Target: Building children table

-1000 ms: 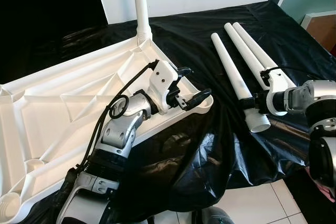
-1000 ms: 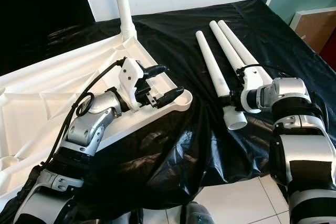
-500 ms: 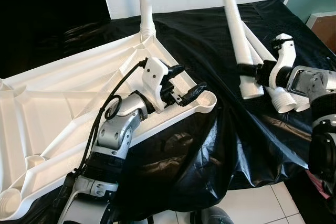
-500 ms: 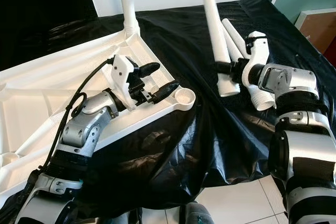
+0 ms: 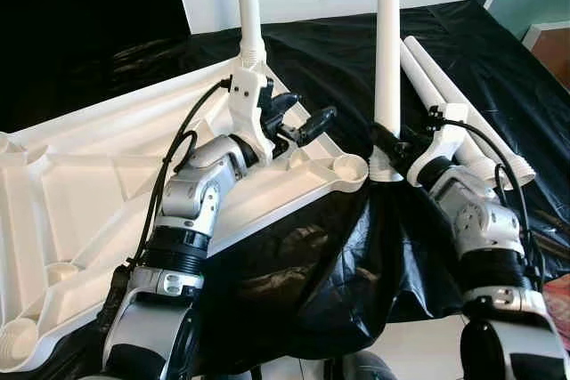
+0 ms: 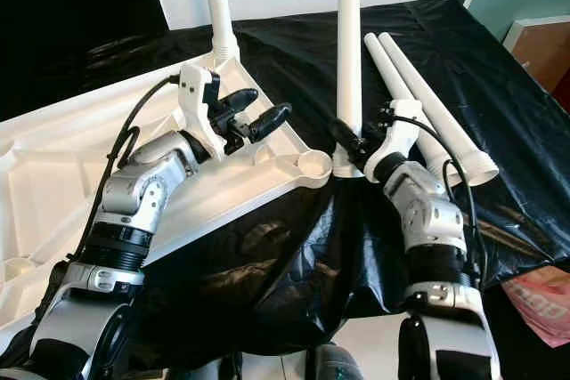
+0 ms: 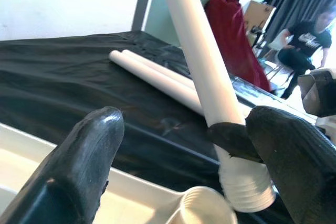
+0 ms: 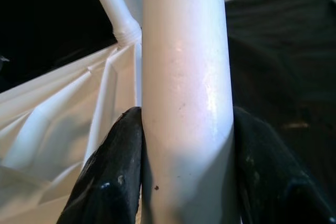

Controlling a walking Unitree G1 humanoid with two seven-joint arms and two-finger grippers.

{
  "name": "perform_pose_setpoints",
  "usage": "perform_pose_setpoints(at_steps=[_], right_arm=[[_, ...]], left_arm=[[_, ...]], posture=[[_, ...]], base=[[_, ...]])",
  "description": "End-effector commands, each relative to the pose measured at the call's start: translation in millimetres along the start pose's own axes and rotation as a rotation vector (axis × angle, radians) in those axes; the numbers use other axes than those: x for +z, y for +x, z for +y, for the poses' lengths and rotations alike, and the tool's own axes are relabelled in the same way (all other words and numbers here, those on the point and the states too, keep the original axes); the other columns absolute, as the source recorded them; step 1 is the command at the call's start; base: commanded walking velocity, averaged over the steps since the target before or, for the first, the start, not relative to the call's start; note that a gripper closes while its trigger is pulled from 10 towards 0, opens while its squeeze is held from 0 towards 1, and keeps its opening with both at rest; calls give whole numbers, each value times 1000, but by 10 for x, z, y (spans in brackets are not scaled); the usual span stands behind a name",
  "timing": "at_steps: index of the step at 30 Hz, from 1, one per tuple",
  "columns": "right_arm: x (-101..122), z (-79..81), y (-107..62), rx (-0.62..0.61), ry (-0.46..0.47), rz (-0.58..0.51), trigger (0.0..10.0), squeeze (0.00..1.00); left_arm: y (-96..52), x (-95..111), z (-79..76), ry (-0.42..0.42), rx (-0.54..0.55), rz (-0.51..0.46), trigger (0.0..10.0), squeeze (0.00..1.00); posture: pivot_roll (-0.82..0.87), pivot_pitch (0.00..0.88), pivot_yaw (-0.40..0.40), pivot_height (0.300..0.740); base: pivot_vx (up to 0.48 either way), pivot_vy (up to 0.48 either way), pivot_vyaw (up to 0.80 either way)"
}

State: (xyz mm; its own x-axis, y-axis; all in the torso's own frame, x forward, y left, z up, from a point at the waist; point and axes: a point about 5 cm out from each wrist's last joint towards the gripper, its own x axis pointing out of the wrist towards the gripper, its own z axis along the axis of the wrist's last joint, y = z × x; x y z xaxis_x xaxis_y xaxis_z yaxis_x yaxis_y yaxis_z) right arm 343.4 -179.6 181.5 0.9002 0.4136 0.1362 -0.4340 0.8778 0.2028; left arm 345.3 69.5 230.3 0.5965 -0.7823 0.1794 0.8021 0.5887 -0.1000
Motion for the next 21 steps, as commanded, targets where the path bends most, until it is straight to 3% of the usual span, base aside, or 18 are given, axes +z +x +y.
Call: perform_pose_setpoints(at_steps=[1,7,13,21], right_arm=[[-12,156,-46,76,-24,-39,10000,0],[-35,358,-133,191,-42,-39,10000,0],[-37,517,-190,282,-92,-50,10000,0],[-49,577,-213,321,-116,-37,10000,0]], left_arm=[[45,36,-55,-84,-141,-11,10000,0],[72,133,-138,-166,-275,-45,10000,0],[171,243,-152,-198,-311,-84,10000,0],[237,333,-135,-182,-306,-99,10000,0]], posture=[[-65,106,30,740],[-71,100,41,740],[-73,99,50,740],[-67,101,51,740]], base=[[0,0,0],[0,0,0],[0,0,0],[0,0,0]])
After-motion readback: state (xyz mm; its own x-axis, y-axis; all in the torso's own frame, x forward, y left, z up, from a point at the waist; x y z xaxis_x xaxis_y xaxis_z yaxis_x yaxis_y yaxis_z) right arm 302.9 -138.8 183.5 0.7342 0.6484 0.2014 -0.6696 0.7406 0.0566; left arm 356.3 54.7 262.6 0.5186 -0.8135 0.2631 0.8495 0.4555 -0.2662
